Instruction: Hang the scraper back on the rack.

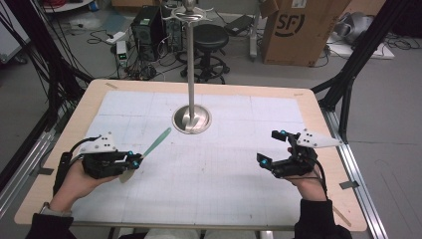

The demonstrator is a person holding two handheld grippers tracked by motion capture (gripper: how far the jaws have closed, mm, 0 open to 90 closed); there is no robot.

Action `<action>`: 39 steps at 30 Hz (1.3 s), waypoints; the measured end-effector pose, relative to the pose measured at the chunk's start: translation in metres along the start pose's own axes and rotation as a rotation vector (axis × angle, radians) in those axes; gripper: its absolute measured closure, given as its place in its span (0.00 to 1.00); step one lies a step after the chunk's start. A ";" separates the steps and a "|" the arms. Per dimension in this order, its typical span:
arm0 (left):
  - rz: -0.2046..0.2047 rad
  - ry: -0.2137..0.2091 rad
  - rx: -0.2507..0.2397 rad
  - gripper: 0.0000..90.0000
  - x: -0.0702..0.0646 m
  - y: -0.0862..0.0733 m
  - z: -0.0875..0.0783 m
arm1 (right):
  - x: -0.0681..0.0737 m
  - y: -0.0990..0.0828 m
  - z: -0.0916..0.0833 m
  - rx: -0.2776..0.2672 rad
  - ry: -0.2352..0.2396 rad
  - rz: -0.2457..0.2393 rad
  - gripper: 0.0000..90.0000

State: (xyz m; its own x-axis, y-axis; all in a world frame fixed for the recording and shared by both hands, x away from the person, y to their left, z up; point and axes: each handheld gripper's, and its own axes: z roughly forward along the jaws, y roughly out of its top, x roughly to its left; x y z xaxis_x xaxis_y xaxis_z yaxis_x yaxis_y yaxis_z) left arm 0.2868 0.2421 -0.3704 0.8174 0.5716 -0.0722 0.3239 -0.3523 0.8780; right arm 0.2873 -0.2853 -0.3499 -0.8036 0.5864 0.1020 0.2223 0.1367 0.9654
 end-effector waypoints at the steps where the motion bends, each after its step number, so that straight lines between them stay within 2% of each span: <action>1: -0.015 0.009 -0.031 0.89 0.001 0.002 0.000 | 0.000 0.000 0.000 0.002 0.001 -0.001 0.01; 3: -0.020 0.033 -0.070 0.89 0.003 0.007 0.001 | -0.001 -0.001 0.001 0.000 0.001 -0.002 0.01; 6: -0.022 0.104 -0.081 0.89 0.008 0.021 0.005 | -0.001 0.000 0.001 -0.001 0.001 0.004 0.01; 7: -0.024 0.107 -0.092 0.89 0.011 0.026 0.006 | -0.001 -0.001 0.001 0.002 0.001 0.005 0.01; 14: -0.026 0.067 -0.173 0.89 0.023 0.063 0.008 | -0.001 -0.001 0.001 0.000 0.002 0.002 0.01; 21: -0.040 0.026 -0.239 0.89 0.041 0.094 0.001 | -0.001 -0.001 -0.003 -0.008 0.002 0.013 0.01; 24: -0.020 0.014 -0.216 0.89 0.050 0.104 -0.003 | -0.001 -0.001 -0.003 -0.014 0.001 0.011 0.01; 26: 0.002 0.034 -0.203 0.89 0.054 0.110 -0.005 | -0.001 -0.002 -0.003 -0.011 0.004 0.007 0.01; 29: 0.010 0.041 -0.210 0.89 0.062 0.118 -0.009 | -0.002 -0.003 -0.002 -0.006 0.007 0.014 0.01; 33: -0.015 0.051 -0.238 0.89 0.073 0.122 -0.011 | -0.003 -0.003 0.000 -0.010 0.010 0.011 0.01; 37: -0.048 0.061 -0.224 0.89 0.087 0.123 -0.010 | -0.004 -0.003 -0.003 -0.013 0.000 0.017 0.01; 39: -0.060 0.056 -0.249 0.89 0.091 0.125 -0.010 | -0.005 -0.003 -0.004 -0.017 -0.003 0.015 0.01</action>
State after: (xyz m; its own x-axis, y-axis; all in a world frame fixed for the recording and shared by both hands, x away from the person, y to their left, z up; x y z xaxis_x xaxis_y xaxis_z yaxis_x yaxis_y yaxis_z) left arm 0.3967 0.2569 -0.2624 0.7702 0.6287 -0.1076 0.2381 -0.1269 0.9629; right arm 0.2882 -0.2919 -0.3518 -0.7986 0.5905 0.1162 0.2250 0.1138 0.9677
